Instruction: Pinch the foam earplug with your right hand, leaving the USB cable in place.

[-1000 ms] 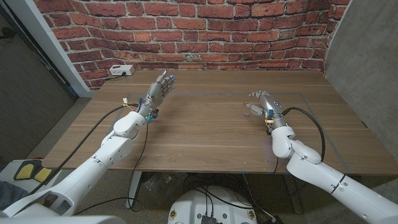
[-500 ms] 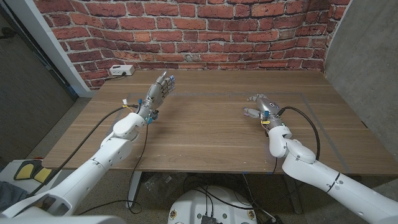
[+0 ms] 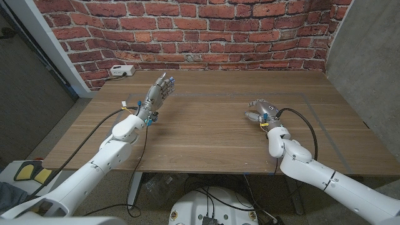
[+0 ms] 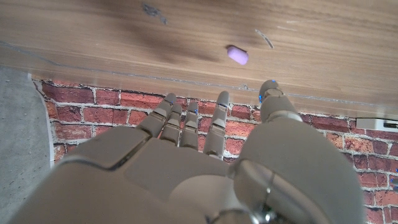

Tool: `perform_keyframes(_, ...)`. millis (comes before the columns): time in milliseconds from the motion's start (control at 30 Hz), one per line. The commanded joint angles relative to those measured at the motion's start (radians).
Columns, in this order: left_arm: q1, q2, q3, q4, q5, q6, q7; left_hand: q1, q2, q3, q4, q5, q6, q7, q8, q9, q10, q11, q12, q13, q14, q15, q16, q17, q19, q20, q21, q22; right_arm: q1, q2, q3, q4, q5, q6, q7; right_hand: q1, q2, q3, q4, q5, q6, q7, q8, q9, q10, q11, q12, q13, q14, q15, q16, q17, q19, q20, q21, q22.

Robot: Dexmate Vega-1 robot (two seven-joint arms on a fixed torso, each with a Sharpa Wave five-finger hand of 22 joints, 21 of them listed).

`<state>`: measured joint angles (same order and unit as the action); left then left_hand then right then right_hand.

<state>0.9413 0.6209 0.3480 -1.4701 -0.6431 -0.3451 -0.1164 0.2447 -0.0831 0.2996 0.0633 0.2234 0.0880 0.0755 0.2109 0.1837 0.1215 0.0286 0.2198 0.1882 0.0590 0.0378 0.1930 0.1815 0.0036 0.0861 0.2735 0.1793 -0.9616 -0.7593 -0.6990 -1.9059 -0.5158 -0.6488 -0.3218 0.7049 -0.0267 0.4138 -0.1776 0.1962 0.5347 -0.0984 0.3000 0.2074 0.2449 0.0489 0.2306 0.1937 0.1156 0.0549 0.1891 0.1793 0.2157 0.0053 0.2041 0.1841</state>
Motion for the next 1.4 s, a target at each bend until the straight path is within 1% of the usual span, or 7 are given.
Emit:
perform_keyframes(33, 0.002, 0.002, -0.002, 0.0, -0.004, 0.0, -0.003, 0.001, 0.012, -0.003, 0.002, 0.008, 0.009, -0.001, 0.004, 0.002, 0.011, -0.001, 0.003, 0.006, 0.009, -0.001, 0.003, 0.002, 0.002, 0.011, -0.001, 0.002, 0.019, 0.024, -0.036, 0.057, -0.024, -0.014, -0.049, 0.016, -0.002, 0.001, 0.009, 0.004, 0.022, -0.003, 0.014, 0.002, 0.021, -0.003, 0.01, 0.001, 0.02, -0.004, 0.008, 0.003, 0.018, -0.004, 0.011, 0.002)
perform_keyframes(100, -0.002, -0.001, 0.0, 0.004, -0.005, 0.0, -0.007, 0.002, 0.012, -0.004, 0.002, 0.008, 0.011, -0.001, 0.005, 0.002, 0.012, 0.001, 0.003, 0.006, 0.01, -0.001, 0.003, 0.002, 0.003, 0.012, -0.002, 0.002, 0.017, 0.03, -0.037, 0.064, -0.027, -0.017, -0.064, 0.023, -0.004, 0.0, 0.009, 0.004, 0.031, -0.005, 0.016, 0.003, 0.034, -0.015, 0.014, 0.001, 0.032, -0.005, 0.01, 0.002, 0.027, -0.006, 0.014, 0.002)
perform_keyframes(333, -0.005, -0.002, 0.003, 0.007, -0.005, 0.0, -0.012, 0.003, 0.013, -0.004, 0.002, 0.007, 0.011, -0.001, 0.003, 0.002, 0.014, -0.001, 0.003, 0.006, 0.009, -0.002, 0.002, 0.002, 0.002, 0.012, -0.004, 0.002, 0.014, 0.038, -0.042, 0.083, -0.032, -0.021, -0.094, 0.039, -0.006, -0.003, 0.013, 0.006, 0.072, -0.014, 0.031, 0.004, 0.07, -0.029, 0.025, 0.001, 0.073, -0.019, 0.018, 0.003, 0.064, -0.014, 0.027, 0.002)
perform_keyframes(400, -0.004, -0.003, 0.003, 0.007, -0.006, 0.001, -0.011, 0.003, 0.013, -0.004, 0.002, 0.007, 0.012, -0.001, 0.003, 0.002, 0.014, 0.0, 0.003, 0.006, 0.01, -0.002, 0.002, 0.002, 0.002, 0.012, -0.004, 0.002, 0.014, 0.041, -0.042, 0.087, -0.031, -0.023, -0.099, 0.044, -0.009, -0.005, 0.013, 0.006, 0.084, -0.021, 0.035, 0.005, 0.083, -0.04, 0.028, 0.001, 0.079, -0.022, 0.017, 0.003, 0.069, -0.014, 0.027, 0.003)
perform_keyframes(833, 0.01, 0.006, 0.003, -0.007, -0.006, 0.014, -0.004, 0.005, 0.015, -0.005, 0.002, 0.007, 0.014, -0.002, 0.002, 0.002, 0.017, -0.002, 0.002, 0.006, 0.01, 0.002, 0.001, 0.002, 0.003, 0.015, -0.007, 0.002, 0.041, 0.06, -0.075, 0.106, -0.053, -0.066, -0.091, 0.061, -0.015, -0.004, 0.013, 0.011, 0.106, -0.033, 0.043, 0.006, 0.103, -0.062, 0.031, 0.001, 0.117, -0.035, 0.021, 0.005, 0.102, -0.021, 0.037, 0.003)
perform_keyframes(1000, 0.012, 0.003, 0.005, -0.006, -0.013, 0.018, -0.007, 0.005, 0.016, -0.005, 0.002, 0.007, 0.015, -0.002, 0.001, 0.002, 0.017, -0.002, 0.001, 0.006, 0.011, 0.002, 0.001, 0.003, 0.003, 0.017, -0.009, 0.002, 0.048, 0.07, -0.083, 0.119, -0.058, -0.06, -0.108, 0.069, -0.017, -0.003, 0.013, 0.014, 0.114, -0.038, 0.046, 0.006, 0.116, -0.08, 0.034, 0.0, 0.129, -0.036, 0.02, 0.005, 0.112, -0.022, 0.04, 0.003)
perform_keyframes(1400, 0.008, 0.0, 0.005, 0.001, -0.014, 0.017, -0.009, 0.006, 0.018, -0.006, 0.002, 0.006, 0.018, -0.001, 0.0, 0.003, 0.02, -0.003, 0.001, 0.006, 0.015, 0.001, 0.002, 0.003, 0.005, 0.018, -0.011, 0.002, 0.059, 0.092, -0.091, 0.155, -0.052, -0.063, -0.13, 0.088, -0.016, 0.001, 0.017, 0.023, 0.176, -0.058, 0.07, 0.008, 0.157, -0.111, 0.042, 0.0, 0.177, -0.054, 0.023, 0.008, 0.157, -0.03, 0.052, 0.004)
